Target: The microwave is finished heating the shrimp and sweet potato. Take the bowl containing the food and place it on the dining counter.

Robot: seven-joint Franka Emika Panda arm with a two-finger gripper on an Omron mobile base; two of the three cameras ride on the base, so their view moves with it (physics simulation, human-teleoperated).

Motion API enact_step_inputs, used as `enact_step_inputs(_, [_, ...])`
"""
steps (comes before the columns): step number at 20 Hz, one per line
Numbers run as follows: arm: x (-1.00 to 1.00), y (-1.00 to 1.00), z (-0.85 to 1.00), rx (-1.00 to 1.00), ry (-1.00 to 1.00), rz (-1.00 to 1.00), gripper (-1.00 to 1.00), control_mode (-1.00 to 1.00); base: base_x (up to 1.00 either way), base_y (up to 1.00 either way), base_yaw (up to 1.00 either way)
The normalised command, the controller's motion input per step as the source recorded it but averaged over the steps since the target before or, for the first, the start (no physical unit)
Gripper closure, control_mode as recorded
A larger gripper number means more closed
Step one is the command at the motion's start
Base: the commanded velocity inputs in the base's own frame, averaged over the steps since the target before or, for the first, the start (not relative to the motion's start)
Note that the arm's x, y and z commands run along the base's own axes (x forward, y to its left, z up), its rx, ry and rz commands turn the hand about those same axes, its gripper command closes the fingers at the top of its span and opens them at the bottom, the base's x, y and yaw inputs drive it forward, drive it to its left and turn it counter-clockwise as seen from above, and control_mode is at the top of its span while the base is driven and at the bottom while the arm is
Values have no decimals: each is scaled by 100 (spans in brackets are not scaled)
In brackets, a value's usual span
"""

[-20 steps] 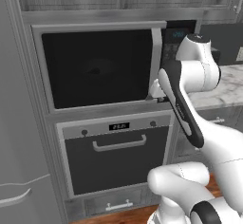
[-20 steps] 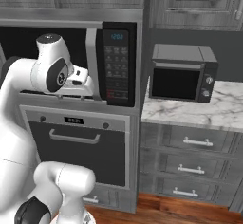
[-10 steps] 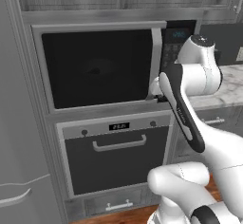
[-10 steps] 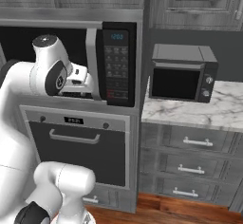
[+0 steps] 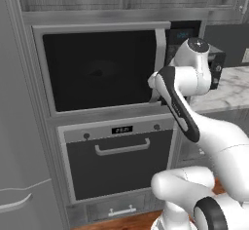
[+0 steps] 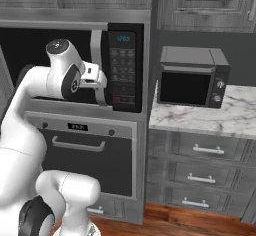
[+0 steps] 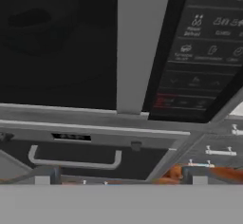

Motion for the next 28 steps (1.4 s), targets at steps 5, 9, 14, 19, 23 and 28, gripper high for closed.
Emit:
enact_step_inputs(5, [78, -18, -10, 2, -3, -2, -100, -100, 0, 0, 0])
enact_step_inputs(9, [71, 0, -20, 11, -6, -6, -100, -100, 0, 0, 0])
enact_step_inputs(14, [76, 7, -13, 9, -9, -4, -100, -100, 0, 0, 0])
enact_step_inputs(19, [72, 1, -3, 1, -4, 0, -100, -100, 0, 0, 0])
enact_step_inputs(23, [56, 0, -6, 0, -1, 0, -100, -100, 0, 0, 0])
enact_step_inputs(28, [28, 0, -28, 0, -5, 0, 100, -100, 0, 0, 0])
